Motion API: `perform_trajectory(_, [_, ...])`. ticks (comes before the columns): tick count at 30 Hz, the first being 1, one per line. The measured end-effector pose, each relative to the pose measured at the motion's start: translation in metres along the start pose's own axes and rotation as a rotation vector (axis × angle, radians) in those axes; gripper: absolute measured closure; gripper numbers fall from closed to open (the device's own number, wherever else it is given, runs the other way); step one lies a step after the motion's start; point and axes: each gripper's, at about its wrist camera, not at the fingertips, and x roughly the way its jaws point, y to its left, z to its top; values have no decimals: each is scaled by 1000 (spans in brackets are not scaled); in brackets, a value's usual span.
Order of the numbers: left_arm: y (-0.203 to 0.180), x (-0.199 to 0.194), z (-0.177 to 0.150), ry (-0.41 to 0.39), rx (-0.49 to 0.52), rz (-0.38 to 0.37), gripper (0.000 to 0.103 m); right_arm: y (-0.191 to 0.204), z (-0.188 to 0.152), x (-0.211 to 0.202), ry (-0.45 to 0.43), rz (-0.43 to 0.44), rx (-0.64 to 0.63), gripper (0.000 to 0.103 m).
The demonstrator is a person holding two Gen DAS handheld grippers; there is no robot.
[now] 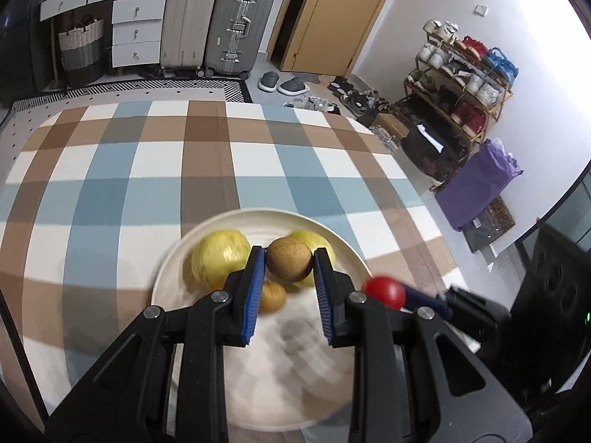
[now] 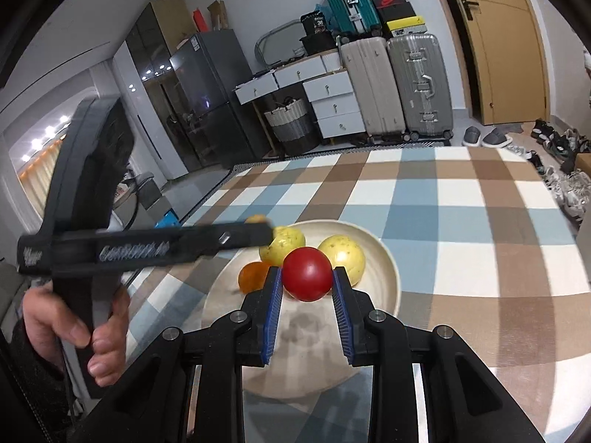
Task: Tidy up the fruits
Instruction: 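Carry the kiwi and tomato onto the white plate and open both grippers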
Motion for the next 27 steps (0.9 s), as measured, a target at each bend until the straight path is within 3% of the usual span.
perform_trajectory(12, [5, 48, 17, 59, 14, 11, 79, -4, -15, 21, 20, 15, -11, 75])
perform_trajectory(17, [5, 56, 15, 85, -14, -23, 79, -8, -15, 21, 3, 22, 20, 75])
perform_trajectory(22, [2, 57, 16, 90, -14, -5, 79, -13, -15, 31, 50, 9, 50, 73])
perform_trajectory(23, [3, 56, 16, 96, -18, -3, 78, -13, -14, 31, 47, 12, 56, 67])
perform_trajectory(25, [3, 55, 15, 105, -21, -3, 72, -13, -14, 27, 21, 13, 57, 46])
perform_trajectory(27, [4, 51, 15, 102, -24, -6, 63, -9, -13, 22, -10, 6, 38, 43])
